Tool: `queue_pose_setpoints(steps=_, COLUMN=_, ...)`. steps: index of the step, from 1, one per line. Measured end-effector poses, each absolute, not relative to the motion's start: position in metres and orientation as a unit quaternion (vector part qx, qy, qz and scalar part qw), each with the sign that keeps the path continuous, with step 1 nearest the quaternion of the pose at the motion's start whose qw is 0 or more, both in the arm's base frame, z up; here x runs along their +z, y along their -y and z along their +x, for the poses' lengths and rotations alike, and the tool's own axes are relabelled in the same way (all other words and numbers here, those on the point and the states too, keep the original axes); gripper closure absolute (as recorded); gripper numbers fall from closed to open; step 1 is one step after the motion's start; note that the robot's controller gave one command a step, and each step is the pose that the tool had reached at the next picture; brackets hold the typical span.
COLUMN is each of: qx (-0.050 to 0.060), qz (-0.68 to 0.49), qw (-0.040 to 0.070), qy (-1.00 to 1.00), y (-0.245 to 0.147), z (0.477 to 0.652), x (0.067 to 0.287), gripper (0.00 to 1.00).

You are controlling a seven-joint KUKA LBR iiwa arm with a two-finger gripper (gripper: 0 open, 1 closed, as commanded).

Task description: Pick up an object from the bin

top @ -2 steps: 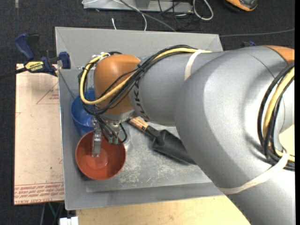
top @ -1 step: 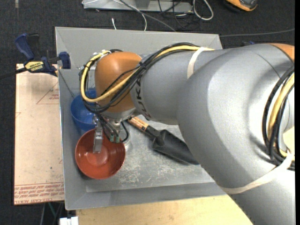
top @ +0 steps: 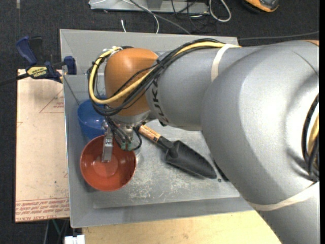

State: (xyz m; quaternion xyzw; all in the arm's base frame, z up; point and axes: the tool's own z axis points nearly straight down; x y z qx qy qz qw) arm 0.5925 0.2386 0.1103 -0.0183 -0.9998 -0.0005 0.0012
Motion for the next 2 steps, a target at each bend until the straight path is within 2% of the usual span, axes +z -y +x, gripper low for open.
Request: queue_pose_setpoints(steps=2, qx=0.000, qz=-0.018, qw=0.002, qy=1.000, y=-0.238, z=0.592, x=0.169, gripper=1.00)
